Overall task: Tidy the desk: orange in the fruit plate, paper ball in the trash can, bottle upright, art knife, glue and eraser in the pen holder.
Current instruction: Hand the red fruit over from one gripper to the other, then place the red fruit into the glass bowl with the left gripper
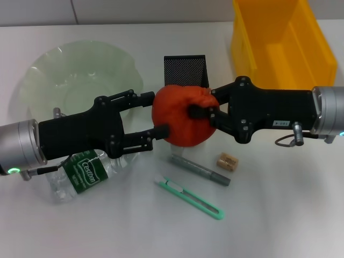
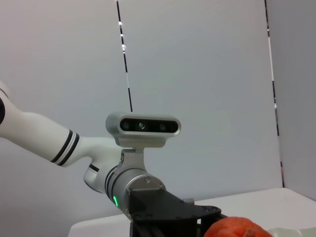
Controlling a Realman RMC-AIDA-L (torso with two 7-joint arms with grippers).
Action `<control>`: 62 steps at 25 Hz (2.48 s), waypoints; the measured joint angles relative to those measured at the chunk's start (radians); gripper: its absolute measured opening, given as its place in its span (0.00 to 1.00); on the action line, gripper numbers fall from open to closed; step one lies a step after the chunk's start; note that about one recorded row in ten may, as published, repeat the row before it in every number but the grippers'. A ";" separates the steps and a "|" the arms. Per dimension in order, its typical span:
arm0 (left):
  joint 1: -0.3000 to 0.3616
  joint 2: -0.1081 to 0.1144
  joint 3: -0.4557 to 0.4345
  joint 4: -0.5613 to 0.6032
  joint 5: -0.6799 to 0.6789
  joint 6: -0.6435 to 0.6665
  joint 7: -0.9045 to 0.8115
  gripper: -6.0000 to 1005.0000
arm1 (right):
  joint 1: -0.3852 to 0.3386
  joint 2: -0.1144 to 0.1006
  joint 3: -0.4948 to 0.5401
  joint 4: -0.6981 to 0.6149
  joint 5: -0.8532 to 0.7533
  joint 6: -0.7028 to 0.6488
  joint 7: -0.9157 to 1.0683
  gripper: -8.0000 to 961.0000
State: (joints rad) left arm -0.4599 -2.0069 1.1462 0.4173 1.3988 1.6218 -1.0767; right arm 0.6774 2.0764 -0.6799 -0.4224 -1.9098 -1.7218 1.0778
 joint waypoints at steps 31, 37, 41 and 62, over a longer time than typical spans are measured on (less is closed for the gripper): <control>0.012 -0.010 -0.046 0.000 -0.002 -0.019 0.054 0.35 | 0.004 0.004 -0.004 0.033 0.014 0.053 0.039 0.12; 0.012 -0.011 -0.050 0.000 -0.005 -0.020 0.054 0.27 | 0.006 0.005 0.000 0.036 0.014 0.060 0.044 0.20; 0.012 -0.011 -0.071 0.000 -0.005 -0.022 0.055 0.21 | 0.004 0.006 -0.001 0.036 0.023 0.061 0.041 0.38; 0.019 -0.062 -0.466 -0.065 -0.008 -0.327 0.076 0.07 | -0.085 0.007 0.001 0.063 0.091 0.124 -0.050 0.77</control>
State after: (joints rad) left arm -0.4410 -2.0685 0.6802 0.3520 1.3910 1.2951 -1.0004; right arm 0.5922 2.0830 -0.6785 -0.3598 -1.8186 -1.5976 1.0274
